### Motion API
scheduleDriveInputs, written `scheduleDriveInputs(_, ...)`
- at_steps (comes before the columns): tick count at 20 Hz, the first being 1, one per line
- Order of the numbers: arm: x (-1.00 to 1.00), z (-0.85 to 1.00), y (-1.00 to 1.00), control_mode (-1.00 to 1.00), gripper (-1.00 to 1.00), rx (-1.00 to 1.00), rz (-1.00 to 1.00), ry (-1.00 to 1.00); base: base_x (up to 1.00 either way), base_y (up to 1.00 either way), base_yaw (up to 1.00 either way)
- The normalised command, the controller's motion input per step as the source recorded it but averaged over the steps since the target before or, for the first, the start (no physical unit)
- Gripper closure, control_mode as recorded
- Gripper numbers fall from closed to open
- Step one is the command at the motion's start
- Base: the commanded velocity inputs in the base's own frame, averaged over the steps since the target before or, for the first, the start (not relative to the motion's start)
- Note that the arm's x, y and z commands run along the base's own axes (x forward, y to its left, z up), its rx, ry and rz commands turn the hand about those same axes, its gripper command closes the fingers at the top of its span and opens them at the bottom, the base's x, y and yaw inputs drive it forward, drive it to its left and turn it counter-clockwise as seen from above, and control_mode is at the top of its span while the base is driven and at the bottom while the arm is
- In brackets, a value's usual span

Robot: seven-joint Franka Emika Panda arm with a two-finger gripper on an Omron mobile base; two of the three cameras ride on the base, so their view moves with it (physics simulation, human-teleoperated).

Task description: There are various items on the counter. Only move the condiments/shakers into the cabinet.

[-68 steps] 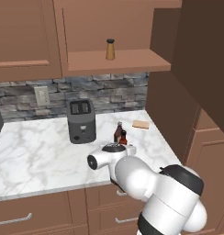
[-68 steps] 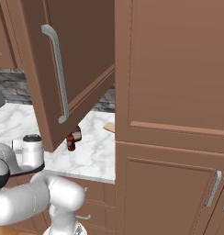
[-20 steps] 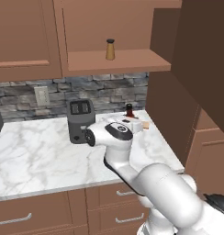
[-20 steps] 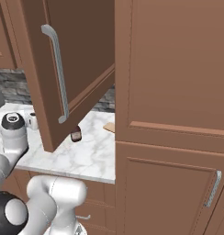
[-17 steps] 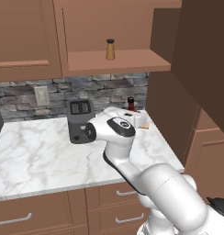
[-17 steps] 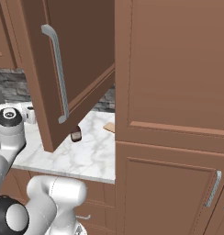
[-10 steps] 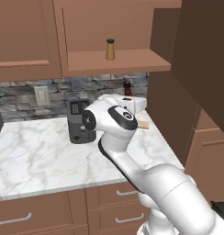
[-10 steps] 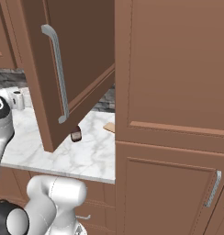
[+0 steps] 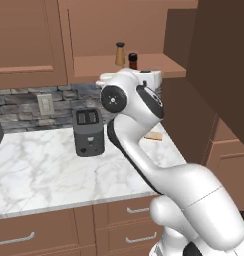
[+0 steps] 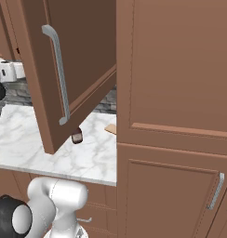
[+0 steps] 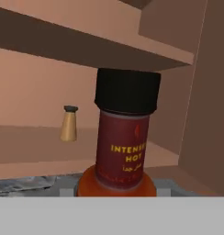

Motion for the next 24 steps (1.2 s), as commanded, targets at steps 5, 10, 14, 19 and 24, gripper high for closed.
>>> scheduleDriveInputs(5,0.05,0.66,0.00,-1.00,1.00,0.25,0.17,-0.01,0.00,0.00,0.00)
scheduleDriveInputs(10,0.15,0.02,0.00,-1.00,1.00,0.17,0.03,0.01,0.00,0.00,0.00)
scheduleDriveInputs(14,0.20,0.00,0.03,-1.00,1.00,0.07,0.00,-0.01,0.00,0.00,0.00)
scheduleDriveInputs(19,0.37,0.00,0.15,-1.00,1.00,-0.07,0.00,0.00,0.00,0.00,0.00)
scheduleDriveInputs(24,0.43,0.00,0.28,-1.00,1.00,-0.13,0.00,0.00,0.00,0.00,0.00)
